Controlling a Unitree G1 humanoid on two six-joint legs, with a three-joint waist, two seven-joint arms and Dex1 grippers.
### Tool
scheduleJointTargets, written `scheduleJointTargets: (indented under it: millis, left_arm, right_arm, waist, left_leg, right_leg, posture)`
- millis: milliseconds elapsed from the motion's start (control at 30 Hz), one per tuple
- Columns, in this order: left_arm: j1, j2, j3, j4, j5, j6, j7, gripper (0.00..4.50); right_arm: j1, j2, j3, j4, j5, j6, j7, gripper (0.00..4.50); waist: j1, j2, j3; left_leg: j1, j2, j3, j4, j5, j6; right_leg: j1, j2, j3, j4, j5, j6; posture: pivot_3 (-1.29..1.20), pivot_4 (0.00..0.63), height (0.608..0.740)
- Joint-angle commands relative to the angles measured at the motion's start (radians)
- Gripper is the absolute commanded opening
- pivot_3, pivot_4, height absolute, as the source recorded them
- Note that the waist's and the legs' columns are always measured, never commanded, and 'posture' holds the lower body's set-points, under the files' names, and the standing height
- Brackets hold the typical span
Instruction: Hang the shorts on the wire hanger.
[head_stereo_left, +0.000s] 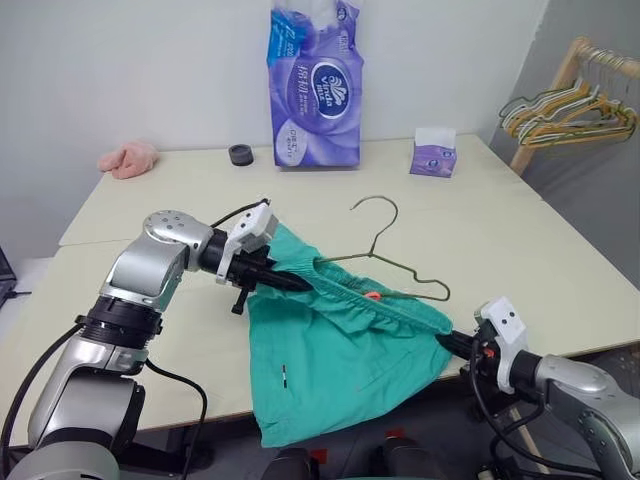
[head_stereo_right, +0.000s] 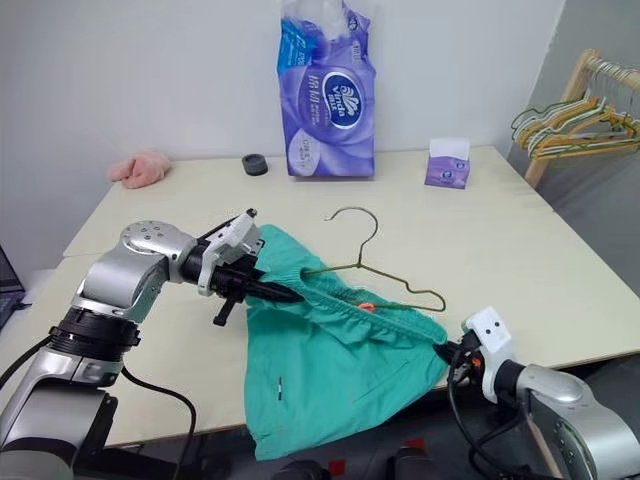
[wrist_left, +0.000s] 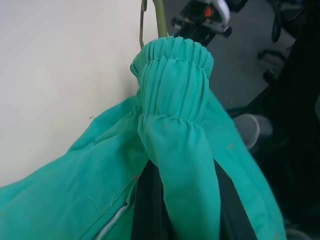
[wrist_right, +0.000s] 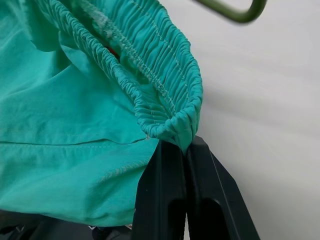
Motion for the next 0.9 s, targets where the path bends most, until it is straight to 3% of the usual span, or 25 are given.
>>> scheduleJointTargets:
  millis: [33,233,367,600,733,900]
  left_arm:
    - [-0.025,0.014,0.067,-0.049,-0.066,0.064,0.007,0.00]
    - [0.024,0.101,0.006,-0.105,-0.056,0.027,-0.035,0.00]
    - [0.070,0.192,-0.106,-0.063,0.039,-0.165,-0.035,0.00]
    - [0.053,0.108,-0.083,0.040,0.128,-0.263,0.010,0.00]
    - [0.071,0.077,-0.076,0.039,0.157,-0.289,0.048,0.00]
    - [0.066,0.032,-0.075,0.028,0.177,-0.293,0.099,0.00]
  right_arm:
    - [-0.010,0.000,-0.022,0.020,-0.010,-0.006,-0.022,0.02]
    - [-0.016,-0.003,-0.027,0.041,-0.009,-0.012,-0.018,0.02]
    - [-0.020,-0.012,-0.027,0.049,-0.013,-0.016,-0.012,0.02]
    - [-0.013,-0.027,-0.013,-0.004,0.004,-0.003,-0.002,0.02]
    - [-0.021,-0.113,-0.009,-0.074,-0.008,-0.001,0.033,0.02]
    - [-0.162,-0.238,-0.007,-0.100,0.019,0.027,0.093,0.02]
  waist:
    - [0.001,0.000,0.000]
    - [0.000,0.000,0.000]
    - [0.001,0.002,0.001]
    - [0.007,0.002,0.001]
    - [0.002,0.004,0.002]
    - [0.001,0.004,0.003]
  left_leg:
    - [0.000,0.000,0.000,0.000,0.000,0.000]
    - [0.000,0.000,0.000,0.000,0.000,0.000]
    - [0.001,0.000,0.000,-0.001,0.000,0.000]
    - [0.000,-0.001,0.001,0.000,0.000,0.001]
    - [0.000,0.000,0.001,0.000,0.000,0.001]
    - [0.001,0.000,0.002,0.000,0.000,0.001]
  right_leg:
    - [0.000,0.000,0.000,0.000,0.000,0.000]
    - [0.000,0.000,0.000,0.000,0.000,-0.001]
    - [0.000,0.000,0.001,0.000,0.000,-0.002]
    - [0.001,0.000,0.001,-0.001,-0.001,0.000]
    - [0.000,0.000,0.001,-0.001,-0.001,0.000]
    - [0.001,0.000,0.002,-0.001,-0.002,0.003]
  posture:
    - [-0.11,0.032,0.740]
    - [-0.11,0.032,0.740]
    - [-0.11,0.035,0.740]
    - [-0.11,0.039,0.740]
    - [-0.12,0.040,0.740]
    - [-0.14,0.036,0.740]
